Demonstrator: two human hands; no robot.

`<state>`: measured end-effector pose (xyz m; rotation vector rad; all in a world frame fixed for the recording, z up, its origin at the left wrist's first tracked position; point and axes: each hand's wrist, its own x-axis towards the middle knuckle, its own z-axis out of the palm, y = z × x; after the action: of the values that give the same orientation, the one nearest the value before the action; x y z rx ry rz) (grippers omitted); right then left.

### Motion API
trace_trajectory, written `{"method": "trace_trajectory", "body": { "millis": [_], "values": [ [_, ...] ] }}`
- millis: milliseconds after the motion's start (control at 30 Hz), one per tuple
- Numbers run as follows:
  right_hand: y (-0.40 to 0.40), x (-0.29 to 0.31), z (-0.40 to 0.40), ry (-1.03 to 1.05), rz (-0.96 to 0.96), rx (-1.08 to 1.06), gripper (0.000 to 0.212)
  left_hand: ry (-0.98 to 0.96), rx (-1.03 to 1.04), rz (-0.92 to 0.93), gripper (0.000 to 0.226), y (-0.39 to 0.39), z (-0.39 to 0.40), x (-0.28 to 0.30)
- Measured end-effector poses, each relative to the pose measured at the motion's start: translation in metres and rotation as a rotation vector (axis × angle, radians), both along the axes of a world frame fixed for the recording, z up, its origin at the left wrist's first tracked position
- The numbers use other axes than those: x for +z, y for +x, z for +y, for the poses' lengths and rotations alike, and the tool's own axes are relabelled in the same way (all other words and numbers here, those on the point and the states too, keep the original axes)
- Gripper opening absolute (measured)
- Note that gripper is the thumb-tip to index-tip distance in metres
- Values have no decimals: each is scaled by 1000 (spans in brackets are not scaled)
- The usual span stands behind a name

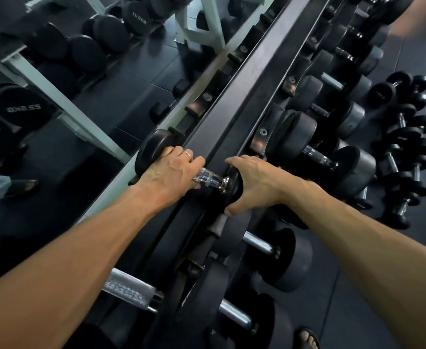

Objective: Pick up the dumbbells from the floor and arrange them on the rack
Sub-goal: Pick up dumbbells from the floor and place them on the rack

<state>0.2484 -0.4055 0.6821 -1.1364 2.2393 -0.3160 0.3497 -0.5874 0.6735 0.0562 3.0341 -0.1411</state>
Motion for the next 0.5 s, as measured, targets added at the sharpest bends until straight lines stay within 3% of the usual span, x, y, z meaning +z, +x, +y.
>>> {"method": "trace_trajectory", "body": {
  "millis": [267,500],
  "values": [
    [2,2,10,7,-13,13,123,9,20,-9,36,9,6,3],
    [3,11,27,-12,-1,-17,120,19,14,46,50,14,19,17]
  ]
}}
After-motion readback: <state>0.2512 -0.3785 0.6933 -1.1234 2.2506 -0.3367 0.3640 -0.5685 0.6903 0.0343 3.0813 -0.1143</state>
